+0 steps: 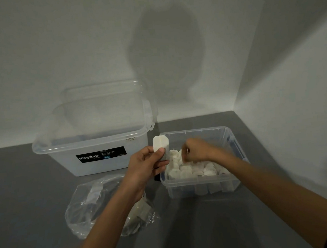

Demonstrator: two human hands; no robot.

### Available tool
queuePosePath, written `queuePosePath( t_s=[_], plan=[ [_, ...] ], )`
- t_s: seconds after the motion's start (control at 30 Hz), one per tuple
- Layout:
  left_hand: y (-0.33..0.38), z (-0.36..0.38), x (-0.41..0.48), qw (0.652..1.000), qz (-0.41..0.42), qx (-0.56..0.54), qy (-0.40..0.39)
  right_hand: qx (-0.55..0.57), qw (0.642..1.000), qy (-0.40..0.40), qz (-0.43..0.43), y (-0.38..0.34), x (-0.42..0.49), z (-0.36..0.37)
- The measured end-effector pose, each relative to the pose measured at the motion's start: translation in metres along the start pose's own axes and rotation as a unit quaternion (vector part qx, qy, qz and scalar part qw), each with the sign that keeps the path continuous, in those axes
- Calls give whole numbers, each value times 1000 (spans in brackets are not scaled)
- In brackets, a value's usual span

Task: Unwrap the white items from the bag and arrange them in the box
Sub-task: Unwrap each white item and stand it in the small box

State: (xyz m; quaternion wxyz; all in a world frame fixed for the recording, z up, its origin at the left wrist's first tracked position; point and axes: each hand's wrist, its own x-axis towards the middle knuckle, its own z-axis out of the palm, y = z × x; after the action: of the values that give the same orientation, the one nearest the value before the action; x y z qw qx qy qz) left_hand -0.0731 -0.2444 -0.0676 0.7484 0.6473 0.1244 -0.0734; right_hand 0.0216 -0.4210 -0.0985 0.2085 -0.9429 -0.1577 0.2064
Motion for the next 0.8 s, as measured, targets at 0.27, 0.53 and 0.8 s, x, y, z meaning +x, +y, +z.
queuePosePath(
  t_s=[0.27, 0.53, 0.8],
  plan=[
    [-2, 10, 5, 998, 33, 52, -29, 250, 961, 47, -111, -47, -42, -58],
    [-9, 4, 7, 990, 64, 126, 6, 189, 980, 26, -52, -17, -39, -45],
    [-14, 0, 10, 971, 99, 206, 63, 21, 995, -100, 10, -4, -11, 6]
  ],
)
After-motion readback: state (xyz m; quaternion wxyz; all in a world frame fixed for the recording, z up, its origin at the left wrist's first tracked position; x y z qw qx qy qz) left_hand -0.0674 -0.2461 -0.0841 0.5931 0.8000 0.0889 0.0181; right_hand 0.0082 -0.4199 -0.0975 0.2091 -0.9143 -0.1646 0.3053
